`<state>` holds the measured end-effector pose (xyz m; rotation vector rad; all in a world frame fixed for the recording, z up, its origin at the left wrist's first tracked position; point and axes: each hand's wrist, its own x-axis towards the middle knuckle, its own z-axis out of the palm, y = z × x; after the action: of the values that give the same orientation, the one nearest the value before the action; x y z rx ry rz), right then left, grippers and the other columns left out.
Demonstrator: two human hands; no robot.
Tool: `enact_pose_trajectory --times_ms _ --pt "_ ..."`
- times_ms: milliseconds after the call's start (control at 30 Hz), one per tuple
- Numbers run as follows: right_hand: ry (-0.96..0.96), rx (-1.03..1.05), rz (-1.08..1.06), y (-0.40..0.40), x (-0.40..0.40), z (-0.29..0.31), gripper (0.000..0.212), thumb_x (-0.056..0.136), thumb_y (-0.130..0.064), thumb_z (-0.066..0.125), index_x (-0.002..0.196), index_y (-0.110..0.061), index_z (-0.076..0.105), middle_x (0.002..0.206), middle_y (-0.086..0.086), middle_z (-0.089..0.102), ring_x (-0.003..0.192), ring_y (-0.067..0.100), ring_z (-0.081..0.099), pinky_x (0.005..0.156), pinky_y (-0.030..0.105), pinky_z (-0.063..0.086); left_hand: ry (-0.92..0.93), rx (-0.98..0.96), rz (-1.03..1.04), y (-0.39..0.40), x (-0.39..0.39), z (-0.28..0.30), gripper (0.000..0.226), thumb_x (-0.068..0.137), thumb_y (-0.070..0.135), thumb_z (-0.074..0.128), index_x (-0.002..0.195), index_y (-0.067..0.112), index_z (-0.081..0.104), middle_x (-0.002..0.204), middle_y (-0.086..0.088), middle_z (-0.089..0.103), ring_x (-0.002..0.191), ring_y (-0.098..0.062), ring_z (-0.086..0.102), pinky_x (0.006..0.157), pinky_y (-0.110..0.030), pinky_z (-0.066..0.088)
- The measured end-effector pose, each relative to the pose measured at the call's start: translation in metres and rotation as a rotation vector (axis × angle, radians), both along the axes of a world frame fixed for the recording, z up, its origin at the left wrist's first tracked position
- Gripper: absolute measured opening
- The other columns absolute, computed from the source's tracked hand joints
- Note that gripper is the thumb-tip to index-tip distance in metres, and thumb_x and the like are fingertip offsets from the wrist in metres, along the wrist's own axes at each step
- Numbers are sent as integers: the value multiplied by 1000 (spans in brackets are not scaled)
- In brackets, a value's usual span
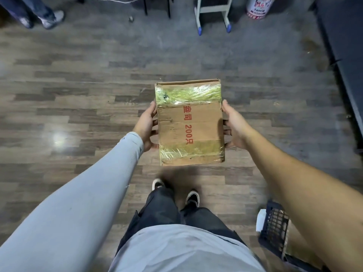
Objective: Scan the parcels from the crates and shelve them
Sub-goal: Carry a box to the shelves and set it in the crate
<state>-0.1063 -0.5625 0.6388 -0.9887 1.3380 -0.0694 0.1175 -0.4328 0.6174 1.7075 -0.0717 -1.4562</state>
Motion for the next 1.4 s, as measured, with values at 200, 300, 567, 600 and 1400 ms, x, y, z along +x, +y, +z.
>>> enact_pose_trajectory --times_ms 200,300,567,600,1400 --pt "19 -18 -55 -66 44 0 45 98 -78 30 124 -47 51 147 2 49 136 29 43 103 69 37 11 2 -52 -81 46 2 58 101 73 33 121 34 69 116 2 71 96 -20 66 74 -39 47" --pt "28 -17 -85 -105 76 -3 64 94 -84 33 135 -42 58 145 -1 54 132 29 48 106 71 37 7 -18 -92 -126 79 4 58 99 76 34 118 36 71 119 -1 73 101 -23 67 79 -42 49" --pt "33 -47 -183 -200 165 12 51 94 -82 38 116 -43 61 145 3 57 129 30 51 109 73 36 -4 -43 -150 -241 177 10 57 100 73 37 113 32 75 109 3 77 75 -14 72 63 -28 53" --pt "32 -58 -194 -210 173 14 47 93 -83 39 109 -45 62 147 3 56 128 29 52 110 72 35 -13 -50 -155 -253 184 13 53 103 69 37 111 31 73 107 9 75 69 -11 71 54 -24 51" --pt "-15 -114 -30 -565 273 25 73 91 -85 37 144 -37 55 130 -2 59 117 25 52 102 67 44 -186 -59 -19 -574 282 31 49 101 72 35 122 46 71 112 11 74 113 -17 61 89 -46 42"
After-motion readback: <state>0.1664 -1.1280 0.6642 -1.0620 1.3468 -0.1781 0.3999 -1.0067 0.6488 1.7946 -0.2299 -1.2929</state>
